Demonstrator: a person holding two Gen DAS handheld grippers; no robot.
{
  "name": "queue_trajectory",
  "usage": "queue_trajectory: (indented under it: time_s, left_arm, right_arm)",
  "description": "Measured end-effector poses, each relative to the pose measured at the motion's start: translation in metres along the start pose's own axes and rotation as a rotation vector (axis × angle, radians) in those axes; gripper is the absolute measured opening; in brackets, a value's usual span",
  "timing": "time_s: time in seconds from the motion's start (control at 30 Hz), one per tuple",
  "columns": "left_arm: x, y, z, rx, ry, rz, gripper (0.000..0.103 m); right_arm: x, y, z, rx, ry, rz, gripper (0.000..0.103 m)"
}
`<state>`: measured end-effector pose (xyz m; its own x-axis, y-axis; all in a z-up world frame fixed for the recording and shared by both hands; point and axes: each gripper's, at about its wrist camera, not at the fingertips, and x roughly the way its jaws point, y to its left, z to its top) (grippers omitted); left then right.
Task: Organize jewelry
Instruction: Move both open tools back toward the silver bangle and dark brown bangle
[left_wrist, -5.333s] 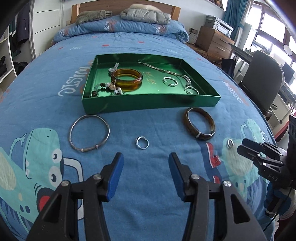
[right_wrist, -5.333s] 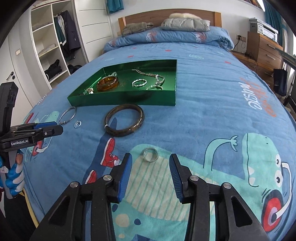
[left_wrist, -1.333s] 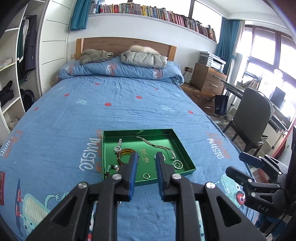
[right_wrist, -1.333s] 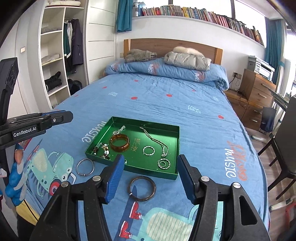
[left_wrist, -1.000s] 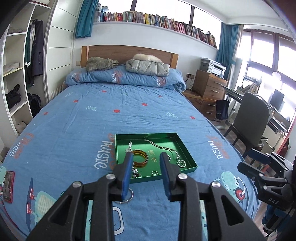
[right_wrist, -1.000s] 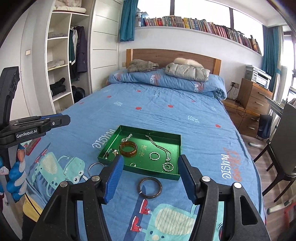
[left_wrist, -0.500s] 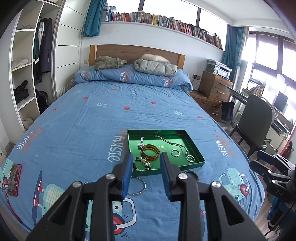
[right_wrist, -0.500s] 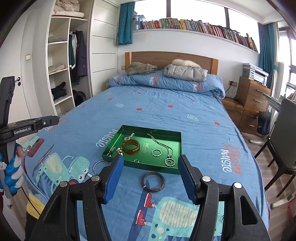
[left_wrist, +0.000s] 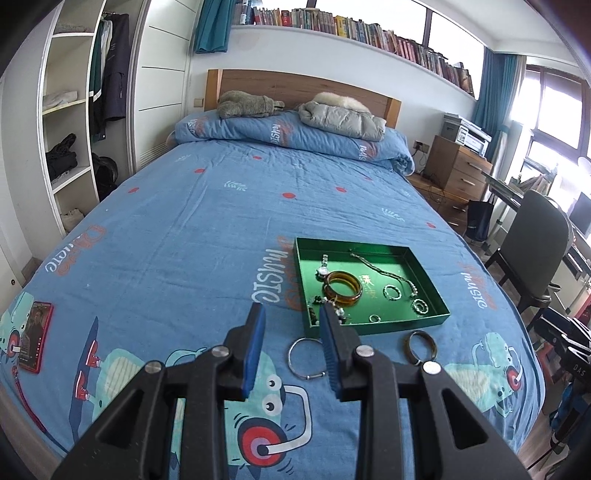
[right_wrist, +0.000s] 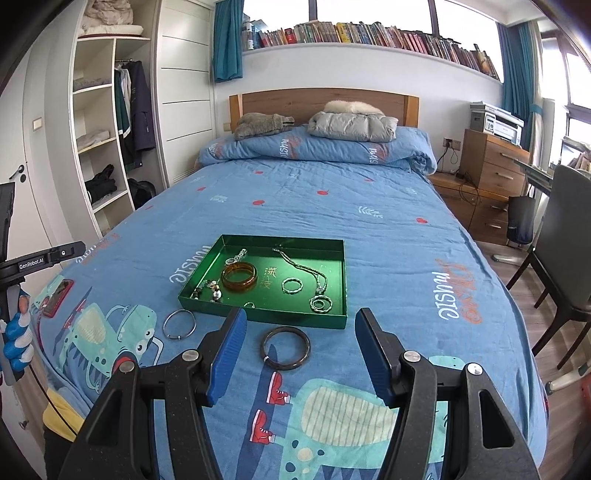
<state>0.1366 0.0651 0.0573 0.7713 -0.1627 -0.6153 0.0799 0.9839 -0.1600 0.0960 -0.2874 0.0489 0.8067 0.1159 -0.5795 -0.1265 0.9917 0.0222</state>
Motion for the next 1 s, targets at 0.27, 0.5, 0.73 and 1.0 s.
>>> queue_trajectory:
  time_s: [0.27,0.5,0.73,1.0]
  left_arm:
    - [0.03,0.018,-0.019,-0.041,0.045,0.039,0.029]
    - [0.048,0.009,-0.036,-0.019,0.052,0.102,0.029]
    - [0.062,0.002,-0.052,0.009,0.059,0.168,0.029]
    - [0.072,-0.003,-0.061,0.046,0.053,0.23,0.029]
  right_arm:
    - [0.036,-0.006,-0.014,0.023,0.054,0.015,0.061]
    - [0.061,-0.01,-0.027,0.04,0.078,0.02,0.061]
    - [0.075,-0.011,-0.035,0.046,0.076,0.01,0.061]
    - [0.087,-0.012,-0.045,0.075,0.08,0.007,0.061]
